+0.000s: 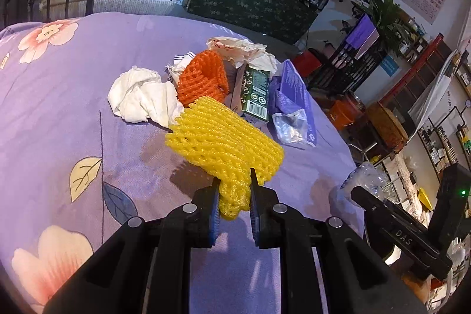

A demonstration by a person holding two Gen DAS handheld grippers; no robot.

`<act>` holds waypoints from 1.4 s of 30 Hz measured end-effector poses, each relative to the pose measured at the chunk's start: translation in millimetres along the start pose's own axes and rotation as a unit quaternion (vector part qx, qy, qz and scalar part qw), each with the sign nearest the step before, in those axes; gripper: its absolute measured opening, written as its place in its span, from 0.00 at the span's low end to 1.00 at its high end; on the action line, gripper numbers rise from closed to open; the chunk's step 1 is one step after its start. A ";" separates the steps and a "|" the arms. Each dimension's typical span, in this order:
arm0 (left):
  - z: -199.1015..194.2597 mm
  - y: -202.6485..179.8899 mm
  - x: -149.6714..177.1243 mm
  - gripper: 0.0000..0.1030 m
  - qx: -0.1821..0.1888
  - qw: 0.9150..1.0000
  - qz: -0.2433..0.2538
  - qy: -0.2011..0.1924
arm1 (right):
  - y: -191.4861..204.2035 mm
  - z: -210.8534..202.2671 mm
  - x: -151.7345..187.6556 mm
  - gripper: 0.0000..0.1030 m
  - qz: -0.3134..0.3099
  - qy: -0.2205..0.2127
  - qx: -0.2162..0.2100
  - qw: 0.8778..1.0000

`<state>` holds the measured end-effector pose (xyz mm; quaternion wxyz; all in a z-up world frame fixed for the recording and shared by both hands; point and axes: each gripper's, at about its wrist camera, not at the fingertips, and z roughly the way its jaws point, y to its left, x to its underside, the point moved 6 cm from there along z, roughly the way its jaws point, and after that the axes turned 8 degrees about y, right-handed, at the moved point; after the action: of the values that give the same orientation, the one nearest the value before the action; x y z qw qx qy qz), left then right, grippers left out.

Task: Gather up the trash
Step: 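Carry the clear plastic bag over the black bin and open the right tool, then move the yellow foam net over the bin and open the left tool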

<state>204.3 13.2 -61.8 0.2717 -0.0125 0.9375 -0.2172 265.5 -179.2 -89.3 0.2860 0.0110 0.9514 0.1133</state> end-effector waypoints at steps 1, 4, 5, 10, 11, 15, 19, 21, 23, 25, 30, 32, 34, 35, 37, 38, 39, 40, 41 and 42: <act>-3.4 -3.4 1.7 0.16 0.001 1.000 0.004 -0.003 | -2.0 -1.8 2.5 0.45 0.003 0.000 0.000 1.000; -4.9 -15.9 5.2 0.16 0.003 1.000 0.016 -0.008 | -7.8 -7.2 9.3 0.45 0.009 -0.001 0.000 1.000; -4.7 -21.7 6.9 0.16 0.007 1.000 0.018 -0.008 | -10.0 -9.4 11.8 0.45 0.011 -0.002 -0.001 1.000; -4.3 -44.6 15.7 0.16 0.018 0.999 0.040 -0.009 | -24.2 -22.4 21.8 0.45 0.026 -0.009 0.004 1.000; -3.2 -51.2 16.8 0.16 0.021 0.999 0.047 -0.008 | -28.2 -25.8 23.7 0.45 0.030 -0.011 0.005 0.999; -1.2 -70.0 21.3 0.16 0.032 0.997 0.070 -0.007 | -47.2 -38.8 29.9 0.45 0.046 -0.021 0.012 0.999; 4.8 -90.8 24.2 0.16 0.045 0.994 0.095 -0.001 | -71.0 -54.2 35.9 0.45 0.067 -0.034 0.027 0.997; 8.5 -101.7 26.6 0.16 0.052 0.993 0.107 0.002 | -84.4 -60.9 38.4 0.45 0.078 -0.039 0.036 0.996; 13.6 -113.1 27.8 0.16 0.056 0.991 0.122 0.005 | -99.4 -67.7 41.0 0.45 0.091 -0.043 0.046 0.994; 16.5 -122.4 30.7 0.16 0.060 0.989 0.132 0.006 | -115.9 -74.6 42.6 0.45 0.103 -0.048 0.060 0.992; 25.9 -145.5 31.9 0.16 0.070 0.984 0.163 0.010 | -154.7 -81.0 45.5 0.45 0.134 -0.051 0.097 0.985; 30.2 -152.5 32.3 0.16 0.071 0.982 0.173 0.013 | -167.8 -80.0 46.8 0.45 0.143 -0.050 0.107 0.983; 33.6 -157.8 32.7 0.16 0.073 0.981 0.180 0.015 | -182.7 -74.7 47.7 0.45 0.155 -0.044 0.117 0.980; 35.3 -161.7 32.6 0.16 0.074 0.980 0.185 0.015 | -189.5 -71.3 48.8 0.45 0.161 -0.040 0.120 0.979; 36.6 -166.8 34.3 0.16 0.074 0.978 0.194 0.015 | -200.9 -62.1 50.3 0.45 0.172 -0.027 0.126 0.977; 37.8 -170.3 34.2 0.16 0.076 0.977 0.197 0.016 | -206.7 -56.4 52.1 0.45 0.178 -0.019 0.127 0.976; 38.0 -173.0 35.3 0.16 0.078 0.977 0.199 0.017 | -210.4 -51.9 54.6 0.45 0.184 -0.012 0.127 0.975; 39.6 -175.9 35.5 0.16 0.080 0.976 0.202 0.019 | -216.7 -44.9 58.0 0.45 0.192 0.001 0.128 0.973; 40.7 -177.9 36.5 0.16 0.081 0.975 0.205 0.020 | -222.2 -38.4 61.2 0.49 0.201 0.010 0.130 0.971; 42.6 -180.2 37.6 0.16 0.080 0.974 0.209 0.021 | -224.8 -34.7 64.0 0.52 0.207 0.014 0.132 0.969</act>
<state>177.2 -172.4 -38.4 0.2912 0.2098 0.9045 -0.2303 202.8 -400.0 -145.7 0.2386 0.2438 0.9390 0.0432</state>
